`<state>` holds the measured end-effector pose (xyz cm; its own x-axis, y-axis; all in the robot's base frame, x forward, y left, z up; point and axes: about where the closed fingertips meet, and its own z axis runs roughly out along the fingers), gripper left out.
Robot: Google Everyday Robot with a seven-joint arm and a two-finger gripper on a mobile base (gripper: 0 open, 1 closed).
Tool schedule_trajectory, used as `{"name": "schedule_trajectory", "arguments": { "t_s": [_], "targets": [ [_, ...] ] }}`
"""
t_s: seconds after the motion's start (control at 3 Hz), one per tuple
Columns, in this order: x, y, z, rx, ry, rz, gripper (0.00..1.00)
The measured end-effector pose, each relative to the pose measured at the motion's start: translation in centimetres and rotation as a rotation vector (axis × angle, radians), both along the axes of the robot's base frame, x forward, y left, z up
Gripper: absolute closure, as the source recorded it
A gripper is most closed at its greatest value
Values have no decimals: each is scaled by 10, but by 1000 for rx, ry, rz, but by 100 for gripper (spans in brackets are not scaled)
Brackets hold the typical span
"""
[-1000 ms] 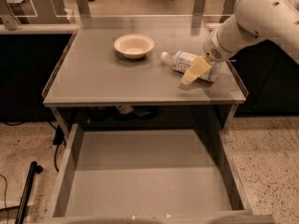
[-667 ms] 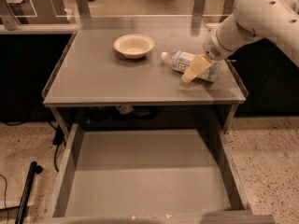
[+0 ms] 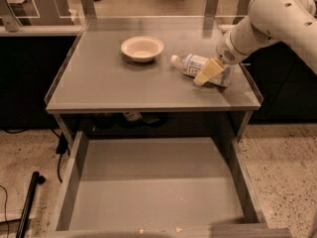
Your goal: Place blue plastic bottle into top drawer
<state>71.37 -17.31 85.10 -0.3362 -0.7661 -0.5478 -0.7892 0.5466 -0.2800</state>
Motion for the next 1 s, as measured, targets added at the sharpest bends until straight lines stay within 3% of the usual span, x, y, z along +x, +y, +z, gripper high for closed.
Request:
{"name": "schedule_trajectory", "arguments": {
  "t_s": [1.0],
  "targets": [
    [0, 0, 0, 0, 0, 0, 88]
  ]
}}
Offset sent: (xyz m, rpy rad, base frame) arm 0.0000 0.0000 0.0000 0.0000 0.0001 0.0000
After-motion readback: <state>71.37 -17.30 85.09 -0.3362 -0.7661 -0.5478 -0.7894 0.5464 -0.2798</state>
